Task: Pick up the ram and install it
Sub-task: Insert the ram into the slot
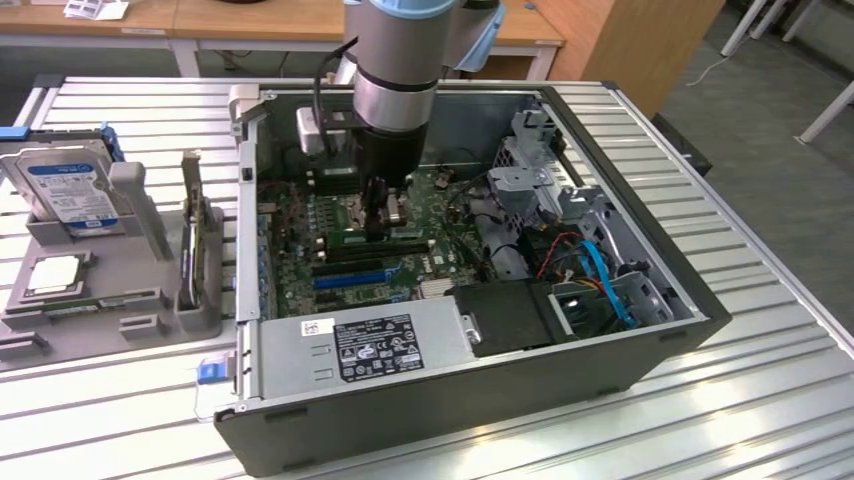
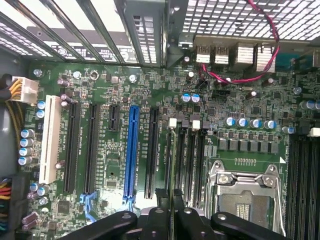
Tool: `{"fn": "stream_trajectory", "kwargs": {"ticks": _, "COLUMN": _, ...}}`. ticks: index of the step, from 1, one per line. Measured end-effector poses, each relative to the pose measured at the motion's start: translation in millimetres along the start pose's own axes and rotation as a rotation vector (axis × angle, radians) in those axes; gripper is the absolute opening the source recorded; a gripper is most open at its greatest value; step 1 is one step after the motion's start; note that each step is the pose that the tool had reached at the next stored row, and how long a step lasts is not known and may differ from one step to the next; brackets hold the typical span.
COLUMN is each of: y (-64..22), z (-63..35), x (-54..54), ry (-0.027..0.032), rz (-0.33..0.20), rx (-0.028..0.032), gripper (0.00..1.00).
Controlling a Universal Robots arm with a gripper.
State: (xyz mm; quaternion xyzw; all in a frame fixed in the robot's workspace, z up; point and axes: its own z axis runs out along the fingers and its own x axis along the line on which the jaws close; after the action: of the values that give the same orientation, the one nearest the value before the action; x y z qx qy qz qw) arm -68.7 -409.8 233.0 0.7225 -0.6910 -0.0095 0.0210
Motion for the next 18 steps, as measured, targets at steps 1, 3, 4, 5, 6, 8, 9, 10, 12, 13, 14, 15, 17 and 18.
{"fn": "stream_trajectory", "kwargs": {"ticks": 1, "y": 0.0, "z": 0.0, "x": 0.0, "ry": 0.0, "rz": 0.0, "rx": 0.0, "gripper": 0.13}}
{"fn": "stream_trajectory", "kwargs": {"ticks": 3, "y": 0.1, "z": -1.6, "x": 0.0, "ry": 0.0006, "rz": 0.0, "rx": -0.0002, "gripper": 0.13}}
{"fn": "stream_trajectory", "kwargs": {"ticks": 4, "y": 0.2, "z": -5.2, "x": 0.0, "ry": 0.0013, "rz": 0.0, "rx": -0.0002, "gripper": 0.13}}
{"fn": "stream_trajectory", "kwargs": {"ticks": 5, "y": 0.3, "z": -9.6, "x": 0.0, "ry": 0.0021, "rz": 0.0, "rx": -0.0002, "gripper": 0.13}}
{"fn": "stream_trajectory", "kwargs": {"ticks": 6, "y": 0.5, "z": -14.1, "x": 0.0, "ry": 0.0028, "rz": 0.0, "rx": -0.0002, "gripper": 0.13}}
{"fn": "stream_trajectory", "kwargs": {"ticks": 8, "y": 1.0, "z": -23.3, "x": 0.1, "ry": 0.0043, "rz": 0.0, "rx": -0.0002, "gripper": 0.13}}
{"fn": "stream_trajectory", "kwargs": {"ticks": 9, "y": 1.2, "z": -25.9, "x": 0.1, "ry": 0.0055, "rz": 0.0, "rx": -0.0001, "gripper": 0.13}}
{"fn": "stream_trajectory", "kwargs": {"ticks": 10, "y": 1.6, "z": -26.2, "x": 0.1, "ry": 0.0082, "rz": 0.001, "rx": 0.0075, "gripper": 0.13}}
{"fn": "stream_trajectory", "kwargs": {"ticks": 12, "y": 2.3, "z": -26.2, "x": -0.1, "ry": 0.0164, "rz": 0.001, "rx": 0.0355, "gripper": 0.13}}
{"fn": "stream_trajectory", "kwargs": {"ticks": 13, "y": 2.9, "z": -26.2, "x": -0.2, "ry": 0.0208, "rz": 0.002, "rx": 0.0498, "gripper": 0.13}}
{"fn": "stream_trajectory", "kwargs": {"ticks": 14, "y": 3.2, "z": -26.1, "x": -0.2, "ry": 0.0232, "rz": 0.002, "rx": 0.0578, "gripper": 0.13}}
{"fn": "stream_trajectory", "kwargs": {"ticks": 15, "y": 3.2, "z": -26.1, "x": -0.2, "ry": 0.0232, "rz": 0.002, "rx": 0.0581, "gripper": 0.13}}
{"fn": "stream_trajectory", "kwargs": {"ticks": 17, "y": 3.2, "z": -26.2, "x": -0.2, "ry": 0.0234, "rz": 0.002, "rx": 0.0581, "gripper": 0.13}}
{"fn": "stream_trajectory", "kwargs": {"ticks": 18, "y": 3.2, "z": -26.2, "x": -0.2, "ry": 0.0235, "rz": 0.002, "rx": 0.058, "gripper": 0.13}}
